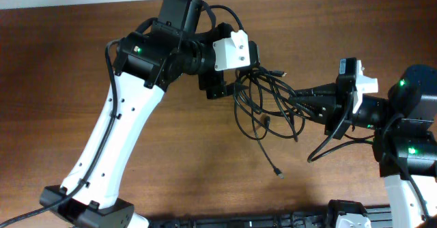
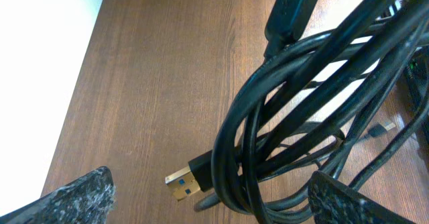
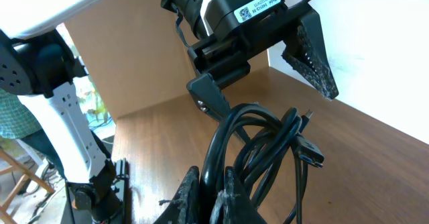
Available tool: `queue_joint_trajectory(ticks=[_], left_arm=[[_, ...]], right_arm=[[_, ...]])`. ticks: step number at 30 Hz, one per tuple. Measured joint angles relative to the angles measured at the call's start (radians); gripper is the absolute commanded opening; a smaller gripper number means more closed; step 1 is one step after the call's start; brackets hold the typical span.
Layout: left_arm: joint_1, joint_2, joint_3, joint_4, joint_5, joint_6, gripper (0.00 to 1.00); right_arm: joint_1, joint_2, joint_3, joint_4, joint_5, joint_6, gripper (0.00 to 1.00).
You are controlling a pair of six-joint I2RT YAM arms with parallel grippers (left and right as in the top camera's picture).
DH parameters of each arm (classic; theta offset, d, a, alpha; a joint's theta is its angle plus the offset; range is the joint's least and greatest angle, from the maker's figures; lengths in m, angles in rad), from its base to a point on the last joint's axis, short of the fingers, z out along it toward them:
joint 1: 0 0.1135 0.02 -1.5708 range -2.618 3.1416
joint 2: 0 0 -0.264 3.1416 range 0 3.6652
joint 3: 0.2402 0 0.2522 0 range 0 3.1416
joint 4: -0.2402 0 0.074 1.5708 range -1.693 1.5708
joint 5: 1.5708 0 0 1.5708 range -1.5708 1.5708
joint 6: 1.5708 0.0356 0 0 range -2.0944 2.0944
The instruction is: Untangle cables
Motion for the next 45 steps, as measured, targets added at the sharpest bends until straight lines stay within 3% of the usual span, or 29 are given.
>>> queue_joint_trajectory(ticks=[9, 12, 13, 15, 16, 17, 28, 30, 32, 34, 38, 45], left_arm=[[0.000, 0.000, 0.000, -0.003, 0.002, 0.000, 0.98], [0.000, 0.000, 0.000, -0.016, 0.009, 0.000, 0.93], [0.000, 0.000, 0.000, -0.020, 0.011, 0.000, 0.85], [0.000, 0.000, 0.000, -0.021, 0.014, -0.001, 0.56], [0.000, 0.000, 0.000, -0.023, 0.017, 0.002, 0.24], [0.000, 0.000, 0.000, -0.023, 0.019, 0.002, 0.02], [0.000, 0.000, 0.000, -0.023, 0.039, 0.000, 0.00], [0.000, 0.000, 0.000, -0.023, 0.034, 0.000, 0.00], [0.001, 0.000, 0.000, -0.023, 0.027, 0.000, 0.00], [0.001, 0.000, 0.000, -0.023, 0.023, 0.000, 0.00], [0.001, 0.000, 0.000, -0.024, 0.015, 0.000, 0.00], [0.001, 0.000, 0.000, -0.022, 0.019, 0.000, 0.00]], right_arm=[[0.000, 0.000, 0.000, 0.091, -0.047, -0.002, 0.04], [0.000, 0.000, 0.000, 0.115, -0.065, -0.003, 0.04], [0.000, 0.000, 0.000, 0.118, -0.070, -0.003, 0.04], [0.000, 0.000, 0.000, 0.120, -0.076, -0.003, 0.04], [0.000, 0.000, 0.000, 0.120, -0.079, -0.003, 0.04], [0.000, 0.000, 0.000, 0.120, -0.078, -0.003, 0.04], [0.000, 0.014, 0.000, 0.122, -0.079, -0.002, 0.04], [0.000, 0.028, 0.000, 0.123, -0.082, -0.001, 0.25], [0.000, 0.048, 0.000, 0.124, -0.083, 0.004, 0.56], [0.000, 0.064, 0.000, 0.121, -0.084, 0.012, 0.74], [0.000, 0.108, 0.000, 0.107, -0.070, 0.027, 0.84], [0.000, 0.134, 0.000, 0.105, -0.026, 0.061, 0.84]])
